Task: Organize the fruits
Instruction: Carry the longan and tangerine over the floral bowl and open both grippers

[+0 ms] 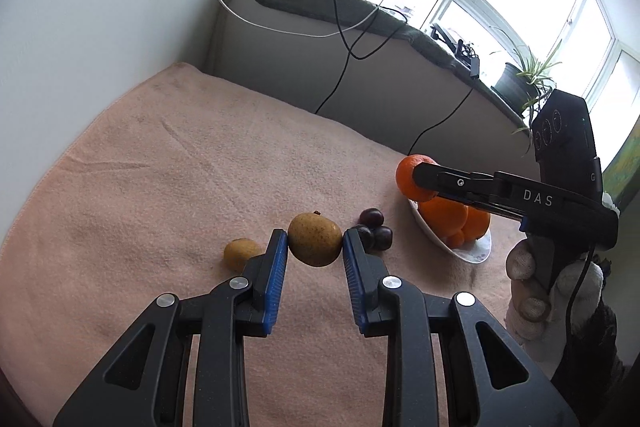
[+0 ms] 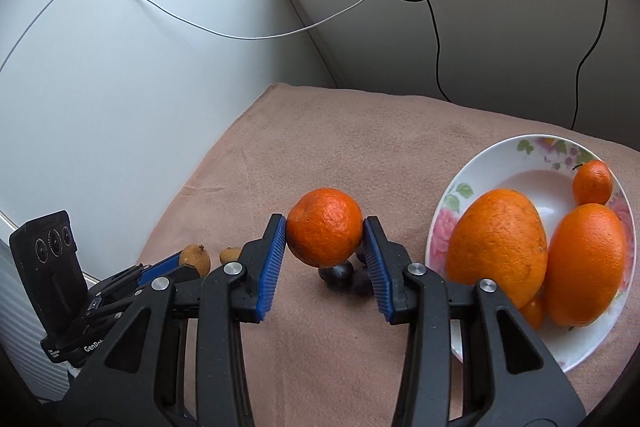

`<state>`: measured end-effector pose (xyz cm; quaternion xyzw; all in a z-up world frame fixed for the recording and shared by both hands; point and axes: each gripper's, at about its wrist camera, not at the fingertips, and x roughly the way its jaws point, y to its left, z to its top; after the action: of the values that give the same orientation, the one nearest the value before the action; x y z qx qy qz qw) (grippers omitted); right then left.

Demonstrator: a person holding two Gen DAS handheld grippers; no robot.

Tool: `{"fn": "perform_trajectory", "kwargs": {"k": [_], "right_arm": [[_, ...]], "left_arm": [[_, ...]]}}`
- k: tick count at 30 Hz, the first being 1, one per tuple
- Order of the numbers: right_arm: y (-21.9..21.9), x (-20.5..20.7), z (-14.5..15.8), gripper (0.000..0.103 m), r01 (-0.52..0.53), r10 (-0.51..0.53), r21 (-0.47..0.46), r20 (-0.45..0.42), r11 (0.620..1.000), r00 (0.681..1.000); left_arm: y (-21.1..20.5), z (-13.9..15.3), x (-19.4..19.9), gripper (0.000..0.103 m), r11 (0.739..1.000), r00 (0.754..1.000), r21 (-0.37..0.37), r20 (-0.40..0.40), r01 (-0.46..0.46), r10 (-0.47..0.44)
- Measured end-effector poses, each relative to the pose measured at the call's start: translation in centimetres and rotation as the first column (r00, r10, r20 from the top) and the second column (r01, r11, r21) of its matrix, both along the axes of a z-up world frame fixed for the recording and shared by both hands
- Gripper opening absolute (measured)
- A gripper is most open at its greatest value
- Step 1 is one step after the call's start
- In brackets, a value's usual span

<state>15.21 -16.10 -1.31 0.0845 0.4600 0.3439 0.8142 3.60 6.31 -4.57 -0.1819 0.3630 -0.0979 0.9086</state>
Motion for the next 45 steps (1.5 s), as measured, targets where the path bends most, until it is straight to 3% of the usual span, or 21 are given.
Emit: {"fn": "perform_trajectory", "kwargs": {"k": [11,25,45], "right_arm": [[-5.0,0.7,1.1,0.041,0.092,-0.092,0.000,0.026,0.996,0.995],[-9.6,2.6,0.2,0.041,0.162,-0.162,-0.013,0.032,0.987,0.986],[-9.8,5.2,-0.7,0.042,0.166,-0.163,-0.061,0.046,0.984,0.986]], "left_arm": [[-4.9,0.8,1.1,0.027,0.994,0.993,-0.003,0.017,0.113,-0.113],[-12.2,0.9,2.6,0.027,0.967,0.967,0.005,0.015,0.256,-0.256],[-18.8,0.0,3.7,0.027,0.927,0.928,0.046,-0.006,0.372,-0.372]]}}
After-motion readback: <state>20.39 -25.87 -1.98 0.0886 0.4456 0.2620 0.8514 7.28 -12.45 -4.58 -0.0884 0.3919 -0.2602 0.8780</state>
